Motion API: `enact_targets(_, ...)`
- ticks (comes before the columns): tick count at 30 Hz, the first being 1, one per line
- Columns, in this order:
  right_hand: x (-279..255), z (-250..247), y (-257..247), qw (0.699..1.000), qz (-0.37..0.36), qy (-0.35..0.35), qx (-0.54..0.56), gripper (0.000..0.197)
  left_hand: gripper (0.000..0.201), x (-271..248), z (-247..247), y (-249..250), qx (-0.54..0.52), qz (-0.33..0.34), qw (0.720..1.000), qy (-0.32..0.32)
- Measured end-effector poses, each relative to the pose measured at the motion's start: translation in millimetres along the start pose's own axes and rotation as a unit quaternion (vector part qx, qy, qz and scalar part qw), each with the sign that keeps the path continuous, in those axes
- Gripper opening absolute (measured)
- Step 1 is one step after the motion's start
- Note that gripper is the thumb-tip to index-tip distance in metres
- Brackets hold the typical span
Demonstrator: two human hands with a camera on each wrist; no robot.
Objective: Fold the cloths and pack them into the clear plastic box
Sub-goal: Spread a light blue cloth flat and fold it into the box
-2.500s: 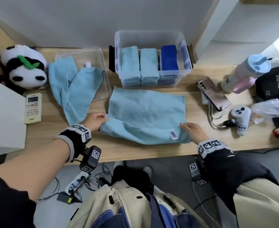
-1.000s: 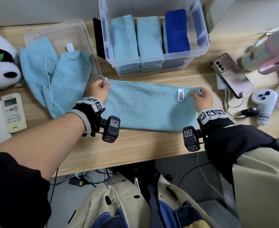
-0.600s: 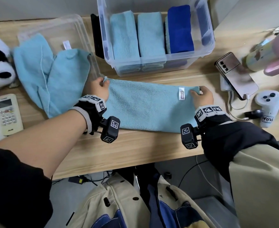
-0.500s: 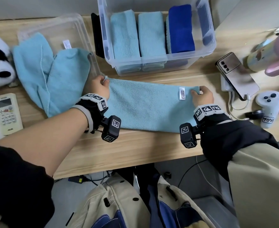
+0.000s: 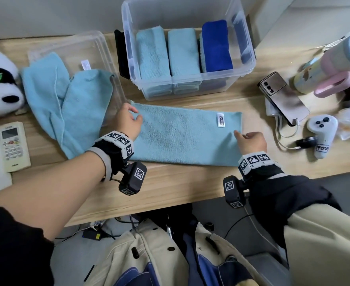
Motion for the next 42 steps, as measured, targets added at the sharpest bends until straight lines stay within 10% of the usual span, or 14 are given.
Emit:
enact_targets(6,-25.1,4.5,19.3,1.000,-0.001,-0.023,-0.001,0.045,0.024,-45.8,61.5,0.8,-0.115,0.002,0.976,-0.186)
enact_targets(12,-35.4,17.1,27.1,0.996,0.007,-0.091,0.018,0.014,0.014,-57.7,70.1,-21.5,-0.047,-0.041,0.982,-0.179)
enact_targets(22,-60.2,21.0,-26.4,0.950,-0.038,-0.205,0.233,0.037,0.013,-69.5,69.6,-51.5,0.031,-0.122,0.969,-0.210)
enact_targets(26,-93.2,23.3,-82.6,0.923,-0.165,-0.279,0.206,0.035,0.004,-67.9,39.2,29.4,-0.056,-0.016,0.983,-0.174)
enact_targets(35,-158.9,-0.4,-169.2,0.833,-0.371,-0.394,0.116,0.035,0.050,-81.8,-42.6,172.7,-0.228,0.182,0.943,-0.161)
enact_targets(42,-150.3,-48.2,-196.7,0.844,-0.404,-0.346,0.068,0.019,0.010,-88.2,-57.9,181.7,-0.222,0.230,0.934,-0.160)
Point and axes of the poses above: each hand's wrist, its own x-axis towards the middle knuckle, its own z-axis out of the palm, y = z × x, the point moved 10 cm from there along x, towards the middle knuckle, and after that the axes turned 10 degrees about x, right-handed, at the moved point
